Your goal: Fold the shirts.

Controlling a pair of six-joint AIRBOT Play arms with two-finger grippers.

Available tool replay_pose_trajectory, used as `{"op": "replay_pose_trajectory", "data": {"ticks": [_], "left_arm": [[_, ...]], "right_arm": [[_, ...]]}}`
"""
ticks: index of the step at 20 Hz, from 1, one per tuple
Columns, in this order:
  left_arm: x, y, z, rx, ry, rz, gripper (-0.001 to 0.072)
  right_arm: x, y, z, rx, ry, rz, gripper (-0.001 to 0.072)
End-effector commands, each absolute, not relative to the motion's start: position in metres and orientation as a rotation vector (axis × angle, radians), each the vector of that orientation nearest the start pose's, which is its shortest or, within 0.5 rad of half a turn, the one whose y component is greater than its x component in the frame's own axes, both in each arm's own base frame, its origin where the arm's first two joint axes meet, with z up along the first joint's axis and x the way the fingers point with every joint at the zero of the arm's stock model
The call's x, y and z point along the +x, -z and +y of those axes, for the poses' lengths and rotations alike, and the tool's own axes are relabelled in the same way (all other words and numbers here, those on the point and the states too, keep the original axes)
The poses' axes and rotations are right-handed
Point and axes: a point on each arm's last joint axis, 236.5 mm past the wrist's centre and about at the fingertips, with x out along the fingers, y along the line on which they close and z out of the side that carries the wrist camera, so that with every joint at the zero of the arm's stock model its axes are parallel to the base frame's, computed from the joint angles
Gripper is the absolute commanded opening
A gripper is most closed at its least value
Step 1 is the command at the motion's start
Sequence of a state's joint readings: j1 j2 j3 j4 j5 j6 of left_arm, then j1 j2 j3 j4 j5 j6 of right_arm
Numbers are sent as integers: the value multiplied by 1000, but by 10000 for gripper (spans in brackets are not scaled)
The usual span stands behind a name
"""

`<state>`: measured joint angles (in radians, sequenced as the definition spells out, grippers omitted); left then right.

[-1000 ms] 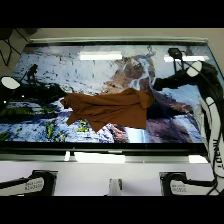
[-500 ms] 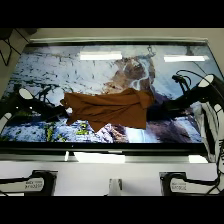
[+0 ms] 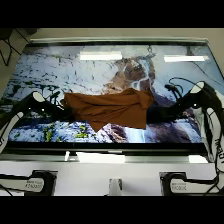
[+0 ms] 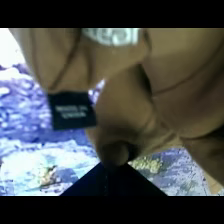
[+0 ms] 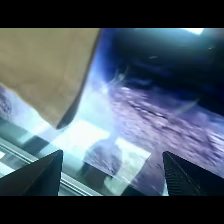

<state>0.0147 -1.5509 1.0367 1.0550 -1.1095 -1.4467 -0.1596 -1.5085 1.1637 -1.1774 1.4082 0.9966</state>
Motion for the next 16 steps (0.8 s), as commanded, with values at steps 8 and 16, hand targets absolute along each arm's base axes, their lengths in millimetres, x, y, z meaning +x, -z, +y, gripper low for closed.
{"op": "replay_pose_trajectory", "data": {"ticks": [8,16], "left_arm": [[367,54,-103,-423,308,1431,38],[402,-52,-85,-261,303,1135,35]], "right_arm": [[328,104,125,233,-690,1592,670],[367,43,165,71,-843,1380,25]]}}
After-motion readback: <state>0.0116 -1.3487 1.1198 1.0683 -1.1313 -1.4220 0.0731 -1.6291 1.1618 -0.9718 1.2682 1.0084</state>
